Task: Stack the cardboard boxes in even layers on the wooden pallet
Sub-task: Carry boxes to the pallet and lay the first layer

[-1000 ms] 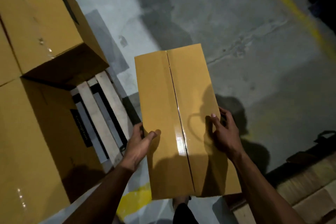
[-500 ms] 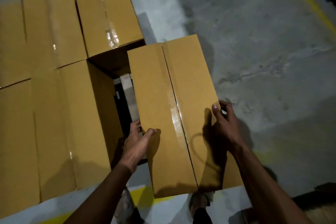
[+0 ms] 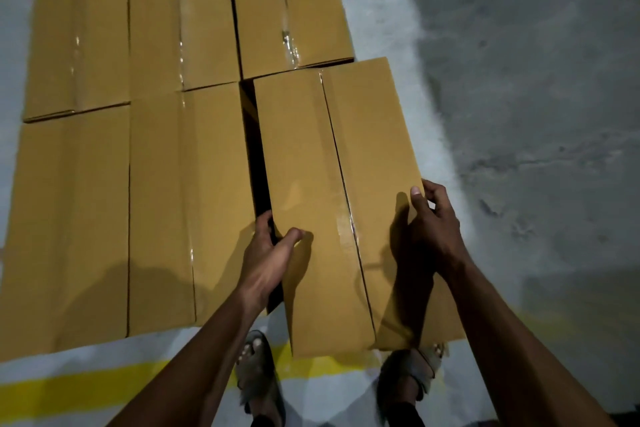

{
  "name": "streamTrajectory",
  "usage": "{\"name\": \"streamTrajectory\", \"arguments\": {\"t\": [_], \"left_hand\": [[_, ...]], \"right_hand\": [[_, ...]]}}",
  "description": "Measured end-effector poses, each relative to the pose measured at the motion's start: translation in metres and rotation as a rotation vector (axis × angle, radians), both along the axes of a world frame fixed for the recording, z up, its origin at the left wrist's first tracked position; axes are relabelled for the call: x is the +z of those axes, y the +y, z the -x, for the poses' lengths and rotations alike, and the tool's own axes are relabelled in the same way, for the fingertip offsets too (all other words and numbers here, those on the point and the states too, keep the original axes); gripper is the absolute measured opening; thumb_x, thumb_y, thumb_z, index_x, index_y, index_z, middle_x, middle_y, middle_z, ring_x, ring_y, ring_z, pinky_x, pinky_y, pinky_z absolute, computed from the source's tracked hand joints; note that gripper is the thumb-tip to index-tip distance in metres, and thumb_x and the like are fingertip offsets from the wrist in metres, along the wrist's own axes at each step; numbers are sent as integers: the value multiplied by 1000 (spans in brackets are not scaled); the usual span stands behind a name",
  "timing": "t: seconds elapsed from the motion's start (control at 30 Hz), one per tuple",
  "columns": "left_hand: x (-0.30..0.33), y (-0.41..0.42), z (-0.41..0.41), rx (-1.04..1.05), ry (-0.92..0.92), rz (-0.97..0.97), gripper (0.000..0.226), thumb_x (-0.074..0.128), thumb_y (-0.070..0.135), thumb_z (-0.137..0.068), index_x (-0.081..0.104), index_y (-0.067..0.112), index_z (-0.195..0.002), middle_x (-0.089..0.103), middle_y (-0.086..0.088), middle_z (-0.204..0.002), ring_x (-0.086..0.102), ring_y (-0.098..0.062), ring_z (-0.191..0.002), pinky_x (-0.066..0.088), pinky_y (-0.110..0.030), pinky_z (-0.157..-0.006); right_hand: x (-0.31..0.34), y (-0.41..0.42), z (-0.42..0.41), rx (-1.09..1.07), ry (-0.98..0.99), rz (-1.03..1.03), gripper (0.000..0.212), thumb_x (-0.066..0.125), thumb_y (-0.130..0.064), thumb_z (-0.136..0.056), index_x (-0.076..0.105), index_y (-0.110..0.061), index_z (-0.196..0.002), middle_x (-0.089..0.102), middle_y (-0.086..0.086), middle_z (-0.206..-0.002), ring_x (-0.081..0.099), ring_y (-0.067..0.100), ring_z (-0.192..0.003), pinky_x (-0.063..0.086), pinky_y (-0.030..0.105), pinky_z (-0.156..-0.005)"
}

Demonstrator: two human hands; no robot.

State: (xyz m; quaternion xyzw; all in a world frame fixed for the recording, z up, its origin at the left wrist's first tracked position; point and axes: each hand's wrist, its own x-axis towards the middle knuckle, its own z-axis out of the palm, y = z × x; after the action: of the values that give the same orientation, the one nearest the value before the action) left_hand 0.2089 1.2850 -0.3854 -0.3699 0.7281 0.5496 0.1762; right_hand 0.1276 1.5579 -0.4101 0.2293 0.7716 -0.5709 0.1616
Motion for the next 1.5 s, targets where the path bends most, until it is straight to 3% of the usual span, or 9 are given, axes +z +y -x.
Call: {"name": "streamTrajectory", "arguments": {"t": [0.2, 0.4, 0.47, 0.53, 0.67, 0.77, 0.87, 1.03, 1.5], "left_hand": [[-4, -21, 7, 15, 27, -30, 79, 66, 45, -96, 23, 41, -162, 37, 8, -161, 40, -15, -142, 35, -31, -103], [-13, -34, 5, -16, 117, -48, 82, 69, 36, -98, 19, 42, -163, 27, 14, -168, 31, -12, -151, 33, -32, -114], [-18, -31, 0, -72, 134, 7, 89, 73, 31, -96, 15, 44, -164, 22, 16, -169, 28, -10, -151, 32, -30, -115], [-26, -32, -6, -130, 128, 129, 97, 77, 30, -93, 12, 41, -165, 19, 14, -171, 25, -11, -153, 31, -35, -122], [-48, -44, -29, -301, 74, 413, 118, 78, 57, -84, -1, 29, -167, -7, 13, -174, -2, -12, -160, 16, -42, -130], [-57, -49, -55, -477, 76, 545, 136, 65, 88, -71, -13, 29, -165, -23, 8, -171, -18, -15, -158, 0, -43, -129], [-64, -52, -83, -658, 36, 624, 143, 55, 99, -64, -20, 28, -163, -33, 6, -168, -27, -18, -156, -4, -51, -127], [-77, -63, -103, -839, 14, 732, 148, 62, 95, -59, -7, 19, -166, -24, -1, -172, -20, -26, -159, 12, -62, -126], [-81, -68, -112, -982, 70, 841, 135, 76, 65, -73, -8, 14, -166, -18, -5, -173, -13, -31, -160, 17, -61, -125]], "right_hand": [[-10, -22, 23, 38, -23, -2, 43, 48, -54, -104, 51, -35, -143, 56, -13, -136, 52, 14, -124, 40, 31, -95], [-31, -43, 28, 133, -99, 58, 55, 38, -60, -105, 44, -33, -153, 46, -12, -152, 41, 16, -142, 34, 36, -114], [-42, -46, 25, 164, -125, 35, 65, 38, -71, -99, 44, -32, -151, 47, -8, -153, 42, 17, -141, 33, 45, -120], [-44, -49, 22, 162, -128, 10, 76, 41, -86, -87, 50, -32, -140, 52, -7, -140, 47, 17, -132, 36, 50, -118], [-47, -50, 9, 163, -162, -65, 54, 46, -50, -106, 39, -29, -155, 47, -5, -152, 46, 20, -135, 41, 38, -107], [-58, -44, -4, 187, -213, -142, 49, 51, -57, -101, 48, -33, -144, 63, -1, -130, 59, 27, -123, 51, 48, -103], [-63, -45, -14, 196, -258, -196, 56, 47, -63, -101, 46, -30, -146, 62, 1, -131, 58, 30, -121, 48, 51, -106], [-65, -47, -18, 206, -257, -248, 59, 45, -66, -100, 44, -30, -147, 61, 8, -135, 57, 36, -125, 46, 52, -108], [-68, -47, -16, 190, -246, -277, 54, 44, -63, -101, 47, -29, -144, 62, 10, -134, 57, 38, -124, 46, 54, -107]]}}
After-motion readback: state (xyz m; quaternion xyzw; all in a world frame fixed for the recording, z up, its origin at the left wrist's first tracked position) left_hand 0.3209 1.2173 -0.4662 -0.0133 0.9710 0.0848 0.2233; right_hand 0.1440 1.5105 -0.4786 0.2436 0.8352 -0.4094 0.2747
